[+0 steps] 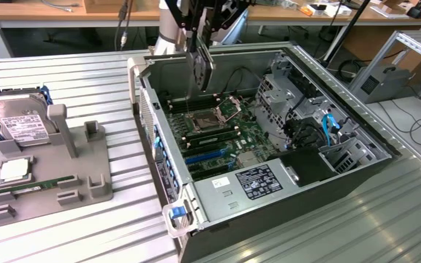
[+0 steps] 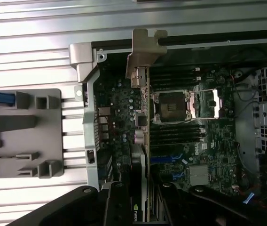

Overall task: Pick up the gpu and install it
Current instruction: 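Pick up the gpu and move the gpu toward the slot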

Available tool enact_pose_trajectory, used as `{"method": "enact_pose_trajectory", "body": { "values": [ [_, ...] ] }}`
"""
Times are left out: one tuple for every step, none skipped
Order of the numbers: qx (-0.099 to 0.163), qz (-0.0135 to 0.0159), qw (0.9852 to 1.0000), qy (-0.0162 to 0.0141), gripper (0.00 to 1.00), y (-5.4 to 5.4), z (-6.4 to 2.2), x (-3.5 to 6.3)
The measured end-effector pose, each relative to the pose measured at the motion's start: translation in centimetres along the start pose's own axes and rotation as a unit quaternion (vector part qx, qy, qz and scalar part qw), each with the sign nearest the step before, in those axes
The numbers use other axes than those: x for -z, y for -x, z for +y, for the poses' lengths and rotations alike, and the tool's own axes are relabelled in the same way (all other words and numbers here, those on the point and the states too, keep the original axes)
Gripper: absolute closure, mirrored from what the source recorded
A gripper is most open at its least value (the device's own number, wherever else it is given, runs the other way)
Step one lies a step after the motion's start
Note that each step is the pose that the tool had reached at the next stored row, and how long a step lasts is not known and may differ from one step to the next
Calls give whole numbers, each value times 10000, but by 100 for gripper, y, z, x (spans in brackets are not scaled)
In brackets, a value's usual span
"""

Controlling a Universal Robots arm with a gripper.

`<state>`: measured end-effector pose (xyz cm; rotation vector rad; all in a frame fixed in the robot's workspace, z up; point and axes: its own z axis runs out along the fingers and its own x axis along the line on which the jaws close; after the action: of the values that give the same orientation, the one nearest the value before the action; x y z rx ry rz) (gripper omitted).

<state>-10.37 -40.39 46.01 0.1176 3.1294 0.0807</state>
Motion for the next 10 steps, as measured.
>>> {"method": "enact_pose_trajectory", "body": {
  "values": [
    [0, 3, 10000, 0, 73, 20, 1, -8],
    [0, 5, 10000, 0, 73, 41, 2, -16],
    [0, 6, 10000, 0, 73, 51, 3, -21],
    [0, 7, 10000, -1, 73, 67, 3, -29],
    [0, 9, 10000, -1, 73, 87, 4, -38],
    [0, 10, 10000, -1, 73, 101, 5, -45],
    [0, 11, 10000, 0, 73, 109, 6, -50],
    [-1, 12, 10000, -1, 73, 118, 6, -53],
    [0, 12, 10000, -1, 73, 130, 7, -58],
    [-1, 13, 10000, 0, 73, 146, 8, -64]
  ]
}}
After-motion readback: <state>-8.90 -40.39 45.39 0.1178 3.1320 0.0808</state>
